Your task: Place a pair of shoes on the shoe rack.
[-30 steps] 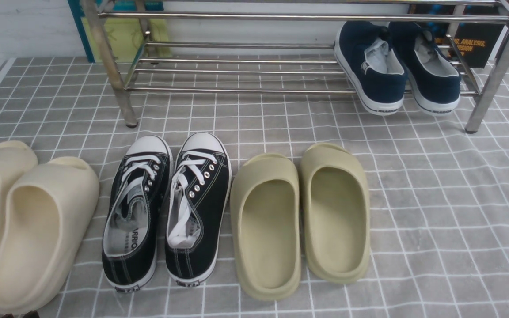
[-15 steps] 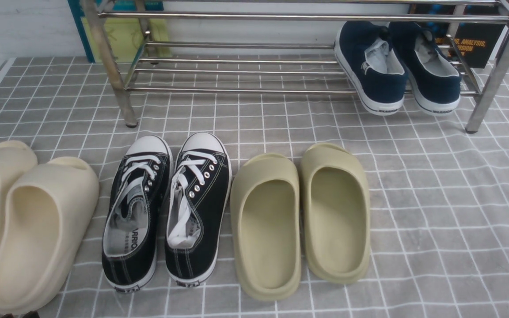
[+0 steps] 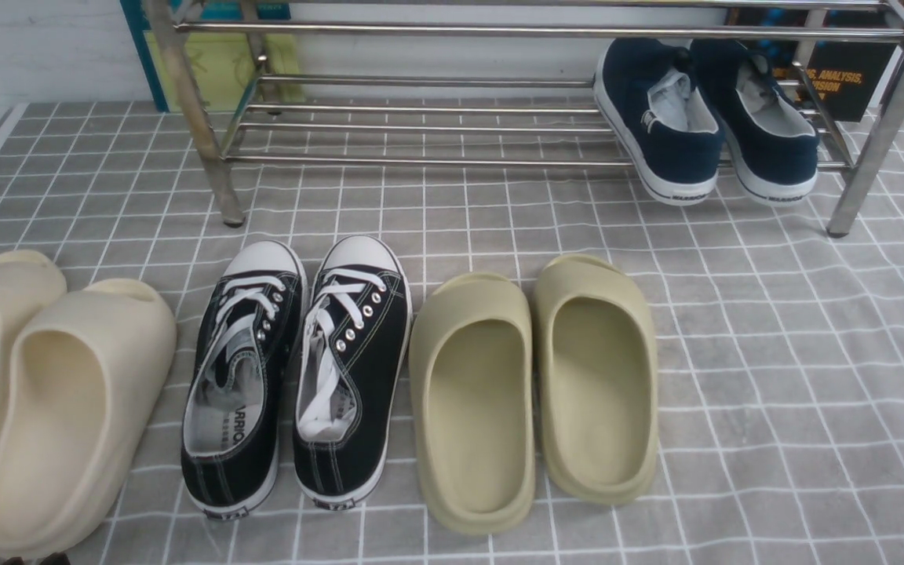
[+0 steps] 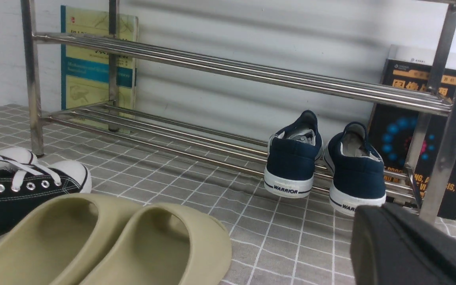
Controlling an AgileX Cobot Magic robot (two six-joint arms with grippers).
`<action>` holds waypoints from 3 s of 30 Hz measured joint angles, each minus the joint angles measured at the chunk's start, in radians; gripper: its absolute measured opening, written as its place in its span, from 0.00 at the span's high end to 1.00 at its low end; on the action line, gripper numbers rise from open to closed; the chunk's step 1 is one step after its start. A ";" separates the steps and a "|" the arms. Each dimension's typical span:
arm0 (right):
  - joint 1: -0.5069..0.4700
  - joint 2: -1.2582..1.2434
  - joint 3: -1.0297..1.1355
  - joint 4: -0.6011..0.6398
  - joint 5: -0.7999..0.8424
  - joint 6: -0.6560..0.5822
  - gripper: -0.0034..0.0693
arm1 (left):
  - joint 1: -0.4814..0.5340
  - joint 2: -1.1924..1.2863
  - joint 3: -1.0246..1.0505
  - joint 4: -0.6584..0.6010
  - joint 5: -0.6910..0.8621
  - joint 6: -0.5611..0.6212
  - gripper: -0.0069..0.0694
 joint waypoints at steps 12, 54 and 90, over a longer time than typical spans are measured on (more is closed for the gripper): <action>-0.137 -0.231 0.000 0.286 0.080 -0.067 0.93 | 0.000 0.000 0.000 0.000 0.000 0.000 0.60; -0.218 -0.231 -0.008 0.439 0.720 -0.291 0.88 | 0.000 0.000 0.000 0.000 0.000 0.000 0.60; -0.218 -0.231 -0.008 0.441 0.721 -0.291 0.82 | 0.000 0.000 0.000 0.000 0.000 0.000 0.60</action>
